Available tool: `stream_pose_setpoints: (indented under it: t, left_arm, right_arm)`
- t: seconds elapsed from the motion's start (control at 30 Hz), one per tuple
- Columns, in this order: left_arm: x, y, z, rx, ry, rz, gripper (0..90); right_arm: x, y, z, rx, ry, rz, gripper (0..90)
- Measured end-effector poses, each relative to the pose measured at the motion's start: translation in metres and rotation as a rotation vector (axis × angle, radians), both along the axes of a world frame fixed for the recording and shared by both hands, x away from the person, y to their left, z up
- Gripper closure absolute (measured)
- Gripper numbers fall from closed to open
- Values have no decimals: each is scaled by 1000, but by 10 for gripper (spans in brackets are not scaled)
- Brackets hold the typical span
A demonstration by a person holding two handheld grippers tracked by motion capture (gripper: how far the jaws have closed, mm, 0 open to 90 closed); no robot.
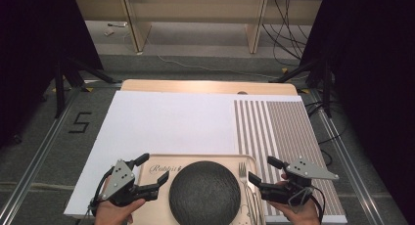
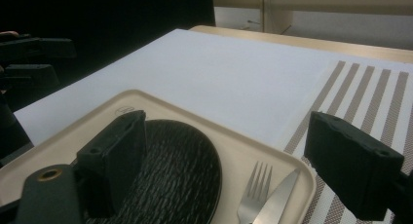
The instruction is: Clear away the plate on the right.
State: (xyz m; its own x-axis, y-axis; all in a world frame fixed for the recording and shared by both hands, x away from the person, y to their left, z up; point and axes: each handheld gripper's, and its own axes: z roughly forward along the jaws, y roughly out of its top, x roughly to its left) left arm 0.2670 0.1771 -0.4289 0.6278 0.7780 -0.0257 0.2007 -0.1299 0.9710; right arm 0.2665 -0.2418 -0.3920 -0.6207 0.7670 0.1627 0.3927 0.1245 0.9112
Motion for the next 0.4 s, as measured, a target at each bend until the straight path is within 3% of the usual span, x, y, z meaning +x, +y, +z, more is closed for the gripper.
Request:
stream_pose_setpoints:
  t: [0.4]
  left_arm:
    - [1,0,0,0,3,3,170]
  right_arm:
    - [1,-1,0,0,-18,-13,161]
